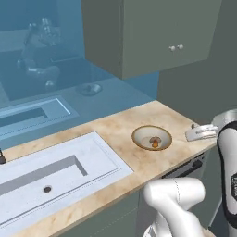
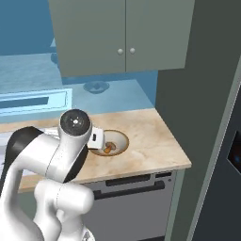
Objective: Take the garlic, mango, and mushroom from the freezer and place them in the bowl on the counter.
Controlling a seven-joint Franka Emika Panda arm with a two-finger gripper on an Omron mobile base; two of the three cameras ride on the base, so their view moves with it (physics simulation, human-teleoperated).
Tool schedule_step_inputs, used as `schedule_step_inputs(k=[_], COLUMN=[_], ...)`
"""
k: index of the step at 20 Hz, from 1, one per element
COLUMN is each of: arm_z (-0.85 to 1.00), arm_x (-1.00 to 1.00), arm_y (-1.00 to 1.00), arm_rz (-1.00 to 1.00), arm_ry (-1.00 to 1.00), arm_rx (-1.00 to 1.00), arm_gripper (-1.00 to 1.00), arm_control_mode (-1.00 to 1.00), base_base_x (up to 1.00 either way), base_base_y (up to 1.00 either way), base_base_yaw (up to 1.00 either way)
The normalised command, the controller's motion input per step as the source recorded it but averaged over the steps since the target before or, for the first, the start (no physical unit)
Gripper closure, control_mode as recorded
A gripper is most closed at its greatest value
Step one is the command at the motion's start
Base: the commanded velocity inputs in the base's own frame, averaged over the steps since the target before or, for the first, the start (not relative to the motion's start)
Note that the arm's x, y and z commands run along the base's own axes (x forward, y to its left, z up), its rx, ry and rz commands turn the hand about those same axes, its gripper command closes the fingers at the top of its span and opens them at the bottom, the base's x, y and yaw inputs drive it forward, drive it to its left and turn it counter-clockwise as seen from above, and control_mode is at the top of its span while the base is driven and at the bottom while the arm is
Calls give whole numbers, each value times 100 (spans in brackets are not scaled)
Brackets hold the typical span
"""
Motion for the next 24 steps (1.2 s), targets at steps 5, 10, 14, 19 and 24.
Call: schedule_step_inputs(k=[5,10,14,19,24], arm_z=[-49,-42,-39,-31,-27], arm_x=[52,47,50,26,33], arm_y=[3,0,0,0,0], arm_rz=[-4,-1,0,0,0], arm_ry=[25,20,8,0,0], arm_rx=[0,0,0,0,0], arm_gripper=[100,100,100,100,100], arm_control_mode=[-100,-100,-100,-100,-100], base_base_x=[0,0,0,0,0], base_base_y=[0,0,0,0,0], base_base_yaw=[0,0,0,0,0])
